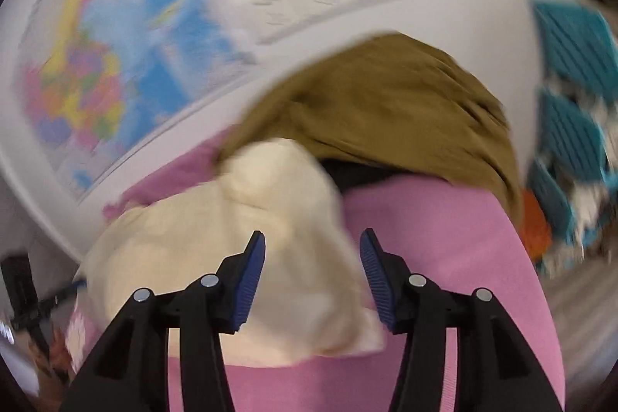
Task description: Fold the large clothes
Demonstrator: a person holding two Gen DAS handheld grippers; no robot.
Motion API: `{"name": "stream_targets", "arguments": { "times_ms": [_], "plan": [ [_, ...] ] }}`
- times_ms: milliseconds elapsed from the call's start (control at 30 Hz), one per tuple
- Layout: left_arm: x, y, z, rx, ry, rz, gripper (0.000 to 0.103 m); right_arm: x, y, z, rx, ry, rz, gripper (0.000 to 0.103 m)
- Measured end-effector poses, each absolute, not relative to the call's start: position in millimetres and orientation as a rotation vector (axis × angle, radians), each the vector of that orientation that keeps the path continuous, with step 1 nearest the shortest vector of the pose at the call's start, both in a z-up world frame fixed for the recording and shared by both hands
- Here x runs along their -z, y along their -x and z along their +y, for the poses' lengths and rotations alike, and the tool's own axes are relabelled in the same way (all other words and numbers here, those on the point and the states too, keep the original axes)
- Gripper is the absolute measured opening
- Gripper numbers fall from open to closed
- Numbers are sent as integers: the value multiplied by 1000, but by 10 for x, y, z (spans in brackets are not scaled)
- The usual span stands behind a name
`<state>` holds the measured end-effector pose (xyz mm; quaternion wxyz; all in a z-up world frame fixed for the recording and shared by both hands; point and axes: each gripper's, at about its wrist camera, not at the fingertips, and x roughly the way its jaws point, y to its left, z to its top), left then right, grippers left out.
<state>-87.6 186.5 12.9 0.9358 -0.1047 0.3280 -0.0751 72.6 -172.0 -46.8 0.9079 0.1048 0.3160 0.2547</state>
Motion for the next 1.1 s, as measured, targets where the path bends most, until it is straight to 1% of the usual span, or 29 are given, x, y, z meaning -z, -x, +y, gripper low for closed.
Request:
{"name": "stream_targets", "arguments": {
  "times_ms": [67,167,267,367,500,567,700,767,800,833,867,900,933,967,1033,1100],
  "plan": [
    [-198,804,1822,117,144,663,81,425,-780,-1474,-563,-148,645,51],
    [-178,646,1853,84,118,681,81,498,-956,-1191,-586,-110,673,52],
    [-29,452,1923,20,106,741,79,771,-1317,-1065,-552,-134,782,52],
    [122,368,1967,-6,118,780,79,1043,-1492,-1089,-534,-206,870,56],
    [146,375,1903,-36,81,771,80,931,-1350,-1133,-517,-207,836,57],
    [154,364,1893,-42,78,772,80,782,-1208,-1150,-523,-206,779,57],
    [154,357,1873,-57,73,770,82,537,-921,-1020,-608,-167,697,63],
    [163,360,1867,-63,82,768,85,489,-828,-900,-658,-150,679,64],
    [160,364,1854,-67,82,767,86,491,-784,-819,-678,-143,679,66],
    [161,366,1842,-63,84,766,91,518,-754,-735,-701,-135,689,67],
    [162,371,1824,-63,84,765,93,543,-733,-679,-711,-121,701,68],
    [161,373,1806,-72,79,763,93,623,-721,-574,-697,-81,717,69],
    [162,376,1784,-79,73,762,95,664,-725,-523,-685,-51,728,69],
    [167,377,1756,-80,68,761,98,735,-748,-438,-675,-15,746,72],
    [178,371,1754,-90,78,757,98,879,-755,-303,-643,57,748,75],
    [208,338,1800,-95,105,766,98,959,-779,-264,-641,65,754,80]
  ]
}}
